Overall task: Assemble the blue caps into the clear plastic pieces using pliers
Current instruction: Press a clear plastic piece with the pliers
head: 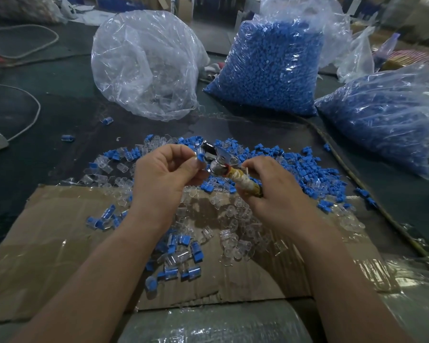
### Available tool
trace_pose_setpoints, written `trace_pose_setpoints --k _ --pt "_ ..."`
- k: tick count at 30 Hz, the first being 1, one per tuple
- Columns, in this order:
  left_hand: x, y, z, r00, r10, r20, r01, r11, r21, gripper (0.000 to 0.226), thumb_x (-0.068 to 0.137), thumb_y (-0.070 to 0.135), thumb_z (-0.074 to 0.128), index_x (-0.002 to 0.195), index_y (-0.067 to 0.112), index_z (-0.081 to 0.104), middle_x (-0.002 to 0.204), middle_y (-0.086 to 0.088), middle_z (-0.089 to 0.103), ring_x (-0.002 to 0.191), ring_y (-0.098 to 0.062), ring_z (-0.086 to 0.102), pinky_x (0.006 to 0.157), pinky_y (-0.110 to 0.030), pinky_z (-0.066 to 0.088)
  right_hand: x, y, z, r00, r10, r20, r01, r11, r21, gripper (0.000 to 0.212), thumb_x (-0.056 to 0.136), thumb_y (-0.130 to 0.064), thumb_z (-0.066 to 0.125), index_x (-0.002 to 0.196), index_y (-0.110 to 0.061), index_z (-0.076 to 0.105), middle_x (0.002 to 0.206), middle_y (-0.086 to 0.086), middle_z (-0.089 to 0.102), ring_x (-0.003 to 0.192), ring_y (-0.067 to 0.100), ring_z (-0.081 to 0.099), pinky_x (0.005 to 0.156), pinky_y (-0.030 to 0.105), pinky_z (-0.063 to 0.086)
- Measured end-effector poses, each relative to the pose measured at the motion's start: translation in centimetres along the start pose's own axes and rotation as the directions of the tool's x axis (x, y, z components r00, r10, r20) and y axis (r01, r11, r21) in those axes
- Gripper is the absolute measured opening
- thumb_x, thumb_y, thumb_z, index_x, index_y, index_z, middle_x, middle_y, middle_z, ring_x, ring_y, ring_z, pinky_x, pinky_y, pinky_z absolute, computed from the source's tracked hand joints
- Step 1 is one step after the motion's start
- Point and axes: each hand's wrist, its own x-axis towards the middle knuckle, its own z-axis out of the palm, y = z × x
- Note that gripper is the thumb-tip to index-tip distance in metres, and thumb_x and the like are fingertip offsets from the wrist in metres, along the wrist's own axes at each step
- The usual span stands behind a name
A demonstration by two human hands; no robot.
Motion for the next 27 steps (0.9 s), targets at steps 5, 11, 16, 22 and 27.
trace_pose_setpoints --k 5,11,16,22,27 --pt "-0.02 -0.08 -0.03 0.999 0.037 -0.016 -0.035 0.996 0.083 0.02 0.081 -0.005 0.06 0.074 0.014 0.059 0.059 0.007 0.066 0.056 -0.005 0.064 0.057 -0.015 0.052 -0.05 -0.13 0.09 1.0 0.006 0.022 -0.006 1.0 0.018 0.027 0.089 -0.028 0.056 0.112 -0.02 0.047 0.099 -0.01 0.038 0.086 0.004 0.035 0.067 0.018 0.025" --pt "-0.14 0.04 0.06 0.999 0.04 -0.007 -0.04 0.995 0.09 0.02 0.08 -0.007 0.059 0.074 0.012 0.06 0.058 0.006 0.065 0.055 -0.004 0.063 0.055 -0.013 0.05 -0.11 -0.09 0.21 0.999 0.013 0.03 -0.014 0.999 0.032 0.018 0.087 -0.027 0.058 0.096 -0.025 0.042 0.084 -0.015 0.036 0.074 0.002 0.035 0.063 0.011 0.025" --pt "-0.44 0.18 0.45 0.997 0.079 -0.025 -0.076 0.991 0.11 0.018 0.081 -0.006 0.059 0.076 0.011 0.059 0.066 0.0 0.063 0.054 -0.004 0.062 0.056 -0.014 0.05 -0.13 -0.37 0.23 1.0 0.016 0.022 -0.017 0.999 0.028 0.014 0.088 -0.029 0.056 0.091 -0.025 0.044 0.08 -0.013 0.04 0.07 0.001 0.036 0.058 0.016 0.025" --pt "-0.63 0.33 0.66 0.991 0.122 -0.056 -0.113 0.984 0.139 0.016 0.082 -0.004 0.06 0.076 0.01 0.059 0.065 0.0 0.062 0.053 -0.003 0.061 0.055 -0.013 0.05 -0.09 -0.61 0.44 0.999 0.03 -0.026 -0.029 0.999 0.033 0.013 0.085 -0.021 0.06 0.086 -0.021 0.048 0.076 -0.008 0.047 0.067 0.001 0.039 0.054 0.021 0.025" --pt "-0.52 0.26 0.52 0.995 0.079 -0.06 -0.069 0.987 0.146 0.018 0.081 -0.005 0.06 0.075 0.012 0.059 0.066 0.0 0.063 0.054 -0.003 0.062 0.055 -0.013 0.05 -0.07 -0.32 0.5 1.0 0.0 -0.01 0.0 0.999 0.05 0.011 0.086 -0.028 0.059 0.09 -0.022 0.05 0.076 -0.012 0.044 0.067 0.001 0.039 0.056 0.019 0.027"
